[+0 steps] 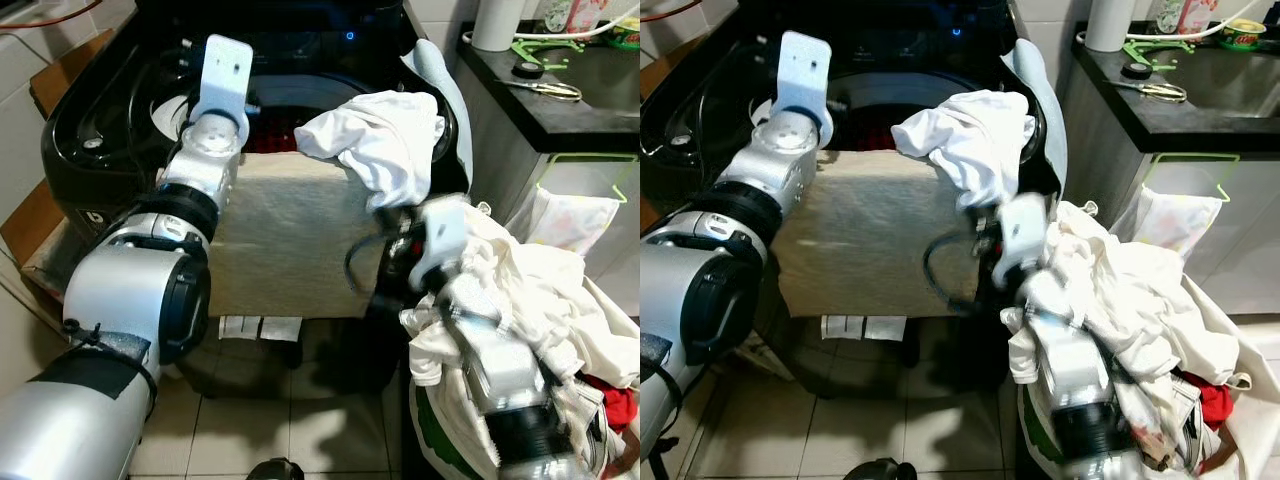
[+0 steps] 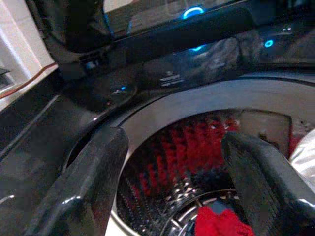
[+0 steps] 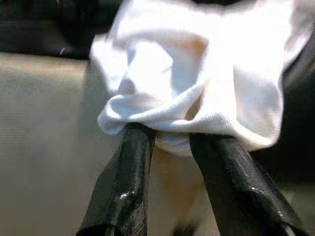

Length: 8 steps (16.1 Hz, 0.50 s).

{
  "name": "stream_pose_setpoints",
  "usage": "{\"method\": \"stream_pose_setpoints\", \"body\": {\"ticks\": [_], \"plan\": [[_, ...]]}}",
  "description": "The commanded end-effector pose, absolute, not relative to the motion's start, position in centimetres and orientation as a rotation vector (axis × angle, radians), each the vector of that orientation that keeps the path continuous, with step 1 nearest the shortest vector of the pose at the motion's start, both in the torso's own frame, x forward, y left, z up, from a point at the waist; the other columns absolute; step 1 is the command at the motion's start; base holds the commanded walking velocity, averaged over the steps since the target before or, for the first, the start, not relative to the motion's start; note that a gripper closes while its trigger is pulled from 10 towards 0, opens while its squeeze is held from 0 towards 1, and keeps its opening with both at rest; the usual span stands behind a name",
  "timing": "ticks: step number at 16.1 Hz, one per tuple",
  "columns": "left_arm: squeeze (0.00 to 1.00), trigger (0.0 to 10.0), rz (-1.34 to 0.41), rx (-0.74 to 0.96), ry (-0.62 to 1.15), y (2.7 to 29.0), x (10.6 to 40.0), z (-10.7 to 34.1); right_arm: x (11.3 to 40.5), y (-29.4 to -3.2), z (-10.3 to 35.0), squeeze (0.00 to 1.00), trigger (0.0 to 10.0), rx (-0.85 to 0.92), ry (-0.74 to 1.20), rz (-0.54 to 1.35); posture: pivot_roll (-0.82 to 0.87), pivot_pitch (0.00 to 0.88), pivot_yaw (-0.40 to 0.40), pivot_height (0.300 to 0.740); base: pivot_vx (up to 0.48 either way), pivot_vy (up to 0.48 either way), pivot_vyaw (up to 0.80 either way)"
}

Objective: Clothes washing

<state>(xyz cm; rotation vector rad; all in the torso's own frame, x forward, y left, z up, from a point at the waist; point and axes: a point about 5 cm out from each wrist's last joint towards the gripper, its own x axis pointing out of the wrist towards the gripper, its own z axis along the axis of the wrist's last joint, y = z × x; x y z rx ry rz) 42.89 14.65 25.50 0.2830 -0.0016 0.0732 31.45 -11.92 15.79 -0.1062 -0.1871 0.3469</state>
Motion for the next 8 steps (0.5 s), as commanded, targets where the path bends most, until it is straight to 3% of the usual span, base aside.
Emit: {"method": "stream_pose_setpoints", "body": {"ticks": [1,7,8], "plan": [[0.0,10.0,0.061,0.284,-0.02,14.4,43.0,26.2,31.6,-12.0,16.3,0.0,10.0,-0.123,-0.214,0.334,-0.05,0.0,0.051,0.74,0.0,0.0,0.0],[0.0,10.0,0.059,0.3,-0.012,14.2,42.9,25.7,35.8,-14.0,28.6,0.0,10.0,-0.483,-0.625,0.242,-0.05,0.0,0.039,0.74,0.0,0.0,0.0],[0.0,10.0,0.06,0.301,-0.008,14.2,42.9,25.5,36.9,-14.4,29.0,0.0,10.0,-0.492,-0.597,0.225,-0.04,0.0,0.03,0.74,0.0,0.0,0.0]]}}
